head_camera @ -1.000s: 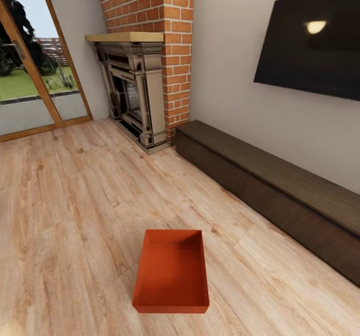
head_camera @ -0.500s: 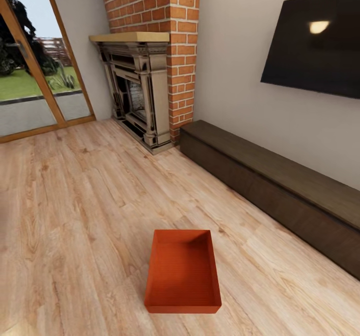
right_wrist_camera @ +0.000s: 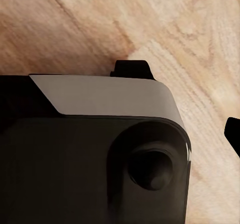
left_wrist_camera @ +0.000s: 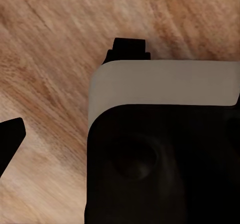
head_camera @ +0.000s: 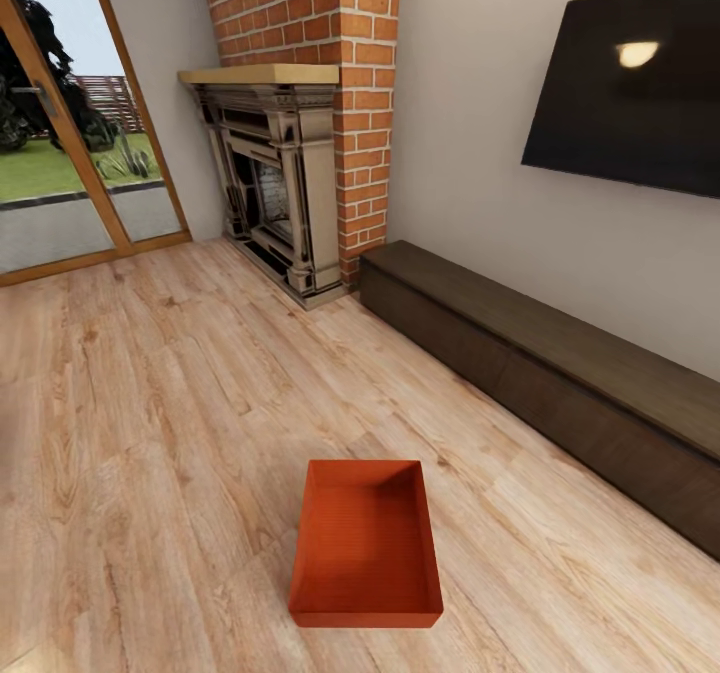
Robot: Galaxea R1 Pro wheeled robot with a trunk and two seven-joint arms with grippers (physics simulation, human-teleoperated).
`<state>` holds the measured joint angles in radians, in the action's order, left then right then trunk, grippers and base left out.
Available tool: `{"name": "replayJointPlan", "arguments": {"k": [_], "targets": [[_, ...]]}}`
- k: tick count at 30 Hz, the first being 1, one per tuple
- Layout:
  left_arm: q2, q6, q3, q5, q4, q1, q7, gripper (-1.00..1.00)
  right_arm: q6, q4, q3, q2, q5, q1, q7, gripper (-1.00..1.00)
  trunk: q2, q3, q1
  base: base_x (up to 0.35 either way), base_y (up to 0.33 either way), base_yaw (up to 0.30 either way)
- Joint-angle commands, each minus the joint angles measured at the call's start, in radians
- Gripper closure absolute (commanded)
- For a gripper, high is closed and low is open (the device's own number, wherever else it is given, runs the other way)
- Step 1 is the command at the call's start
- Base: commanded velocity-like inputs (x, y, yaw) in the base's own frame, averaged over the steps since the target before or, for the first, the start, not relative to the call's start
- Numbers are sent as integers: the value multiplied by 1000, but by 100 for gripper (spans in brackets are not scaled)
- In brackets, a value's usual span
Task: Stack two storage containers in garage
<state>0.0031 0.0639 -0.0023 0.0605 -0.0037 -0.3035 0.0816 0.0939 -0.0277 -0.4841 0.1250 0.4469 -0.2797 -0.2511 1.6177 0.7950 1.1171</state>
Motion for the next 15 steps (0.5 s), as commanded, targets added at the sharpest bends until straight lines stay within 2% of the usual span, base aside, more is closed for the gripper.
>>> {"name": "replayJointPlan", "arguments": {"k": [1, 15], "targets": [[0, 4, -1, 7, -1, 0, 2, -100, 6, -3, -8, 1, 10, -1, -1, -100, 0, 1, 0, 0, 0, 0], [0, 4, -1, 7, 0, -1, 2, -100, 6, -3, -8, -1, 10, -1, 0, -100, 0, 9, 0, 0, 0, 0]]}}
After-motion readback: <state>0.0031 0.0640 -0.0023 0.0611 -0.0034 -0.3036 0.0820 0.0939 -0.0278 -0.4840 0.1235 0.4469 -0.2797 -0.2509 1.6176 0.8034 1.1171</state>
